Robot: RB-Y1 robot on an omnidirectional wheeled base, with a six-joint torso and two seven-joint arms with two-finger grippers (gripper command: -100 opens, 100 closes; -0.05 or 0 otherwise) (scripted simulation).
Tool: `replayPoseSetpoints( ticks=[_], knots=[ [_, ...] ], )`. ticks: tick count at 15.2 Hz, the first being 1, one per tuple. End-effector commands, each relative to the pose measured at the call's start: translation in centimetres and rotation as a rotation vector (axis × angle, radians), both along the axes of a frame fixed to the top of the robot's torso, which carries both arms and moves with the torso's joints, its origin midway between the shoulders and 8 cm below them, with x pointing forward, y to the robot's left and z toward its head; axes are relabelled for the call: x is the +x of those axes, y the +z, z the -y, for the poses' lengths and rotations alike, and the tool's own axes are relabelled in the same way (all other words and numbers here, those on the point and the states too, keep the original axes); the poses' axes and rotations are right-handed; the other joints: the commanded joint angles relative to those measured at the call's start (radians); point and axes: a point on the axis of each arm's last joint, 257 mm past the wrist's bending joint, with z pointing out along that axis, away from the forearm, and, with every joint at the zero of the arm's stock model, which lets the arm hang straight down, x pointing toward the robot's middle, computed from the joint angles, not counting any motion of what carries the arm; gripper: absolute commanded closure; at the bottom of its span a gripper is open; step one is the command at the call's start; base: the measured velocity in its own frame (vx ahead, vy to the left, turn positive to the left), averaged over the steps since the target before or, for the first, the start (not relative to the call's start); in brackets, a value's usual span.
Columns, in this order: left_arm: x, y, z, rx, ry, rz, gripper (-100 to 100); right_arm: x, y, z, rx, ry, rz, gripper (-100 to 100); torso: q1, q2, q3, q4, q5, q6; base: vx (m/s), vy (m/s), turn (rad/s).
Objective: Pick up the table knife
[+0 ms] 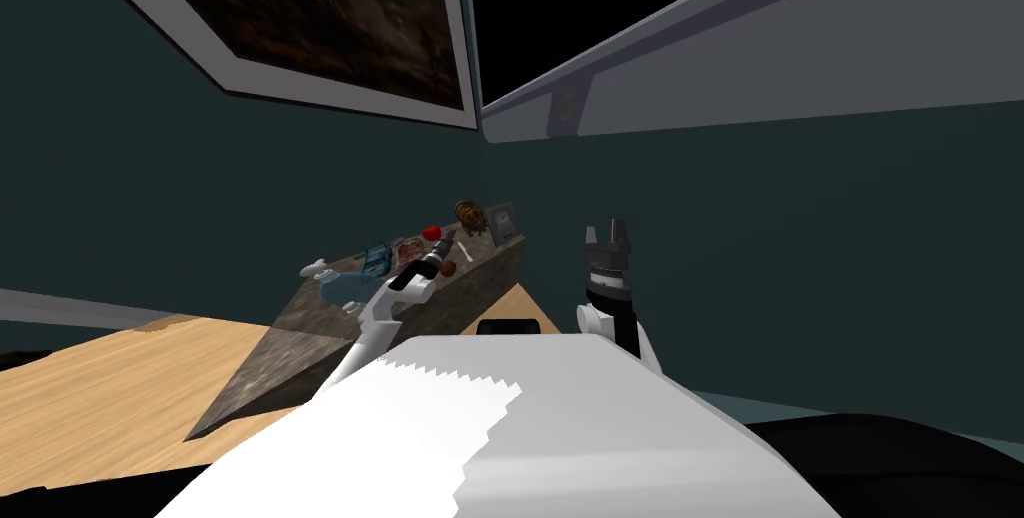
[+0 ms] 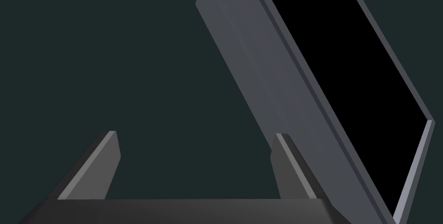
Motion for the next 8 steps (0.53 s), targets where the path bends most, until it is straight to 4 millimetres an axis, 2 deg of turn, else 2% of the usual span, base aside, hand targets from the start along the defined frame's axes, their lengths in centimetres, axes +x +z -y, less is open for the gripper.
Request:
replayPoseSetpoints(
  ticks=[1, 2, 5, 6, 8],
  knots=[
    [0.0, -1.6, -0.5, 0.013, 0.010, -0.055, -100, 0.0, 0.0, 0.0, 0.000, 0.000, 0.000, 0, 0.000, 0.000, 0.000, 0.000, 0.000, 0.000, 0.020, -0.013, -0.036],
    [0.8, -2.2, -1.4, 0.041, 0.014, -0.084, -100, 0.0, 0.0, 0.0, 0.000, 0.000, 0.000, 0, 0.000, 0.000, 0.000, 0.000, 0.000, -0.001, 0.023, -0.018, -0.091],
    [0.6, -3.5, -1.7, 0.043, 0.023, -0.134, -100, 0.0, 0.0, 0.0, 0.000, 0.000, 0.000, 0, 0.000, 0.000, 0.000, 0.000, 0.000, 0.000, 0.019, -0.015, -0.048],
    [1.3, -4.1, -2.7, 0.071, 0.029, -0.168, -100, 0.0, 0.0, 0.0, 0.000, 0.000, 0.000, 0, 0.000, 0.001, 0.000, 0.000, 0.000, -0.001, 0.015, -0.018, -0.106],
    [1.1, -5.2, -2.9, 0.072, 0.036, -0.210, -100, 0.0, 0.0, 0.0, 0.000, 0.000, 0.000, 0, 0.000, 0.000, 0.000, 0.000, 0.000, 0.000, 0.017, -0.016, -0.079]
  ],
)
